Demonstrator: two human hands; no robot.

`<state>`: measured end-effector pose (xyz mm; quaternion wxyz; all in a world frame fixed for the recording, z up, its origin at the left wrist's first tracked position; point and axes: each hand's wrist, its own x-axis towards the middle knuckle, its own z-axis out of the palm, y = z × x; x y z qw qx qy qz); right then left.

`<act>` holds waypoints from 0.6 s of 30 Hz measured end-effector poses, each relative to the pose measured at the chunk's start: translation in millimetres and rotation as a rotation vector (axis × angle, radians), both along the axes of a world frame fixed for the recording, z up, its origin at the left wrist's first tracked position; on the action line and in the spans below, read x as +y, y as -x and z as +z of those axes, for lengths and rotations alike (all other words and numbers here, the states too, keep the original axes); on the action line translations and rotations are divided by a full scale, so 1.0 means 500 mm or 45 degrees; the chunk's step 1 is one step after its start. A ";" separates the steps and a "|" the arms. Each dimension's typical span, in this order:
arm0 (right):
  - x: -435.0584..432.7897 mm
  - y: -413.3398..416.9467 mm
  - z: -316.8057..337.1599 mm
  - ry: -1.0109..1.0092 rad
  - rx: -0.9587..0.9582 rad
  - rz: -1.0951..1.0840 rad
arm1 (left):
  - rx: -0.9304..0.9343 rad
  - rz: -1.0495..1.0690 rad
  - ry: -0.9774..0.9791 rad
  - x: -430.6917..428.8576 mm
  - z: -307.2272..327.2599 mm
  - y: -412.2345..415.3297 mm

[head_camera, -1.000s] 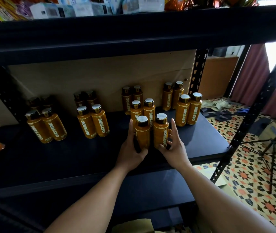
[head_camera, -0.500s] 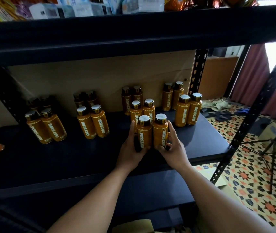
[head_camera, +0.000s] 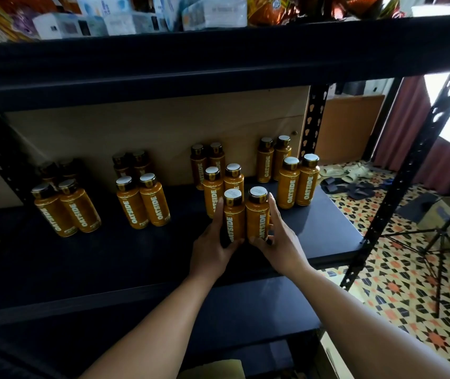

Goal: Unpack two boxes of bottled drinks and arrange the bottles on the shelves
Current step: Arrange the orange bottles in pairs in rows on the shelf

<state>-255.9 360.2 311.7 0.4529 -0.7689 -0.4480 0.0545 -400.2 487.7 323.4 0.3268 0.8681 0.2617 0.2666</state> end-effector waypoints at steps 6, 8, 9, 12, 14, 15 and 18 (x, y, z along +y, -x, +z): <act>-0.054 -0.052 -0.003 -0.043 0.029 -0.001 | 0.007 -0.003 -0.046 -0.054 -0.002 -0.052; -0.064 -0.062 -0.003 -0.052 0.026 0.008 | 0.014 0.004 -0.073 -0.069 -0.001 -0.063; -0.067 -0.066 -0.002 -0.052 0.025 0.007 | 0.013 0.011 -0.079 -0.075 -0.001 -0.066; -0.069 -0.076 0.000 -0.037 0.013 0.013 | 0.015 0.038 -0.070 -0.086 0.001 -0.075; -0.069 -0.082 0.000 -0.017 -0.014 0.027 | 0.034 0.065 -0.064 -0.092 0.001 -0.081; -0.069 -0.085 0.001 -0.004 -0.023 0.032 | 0.044 0.078 -0.056 -0.094 0.002 -0.084; -0.068 -0.096 0.000 0.015 -0.029 0.063 | 0.070 0.113 -0.020 -0.102 0.002 -0.094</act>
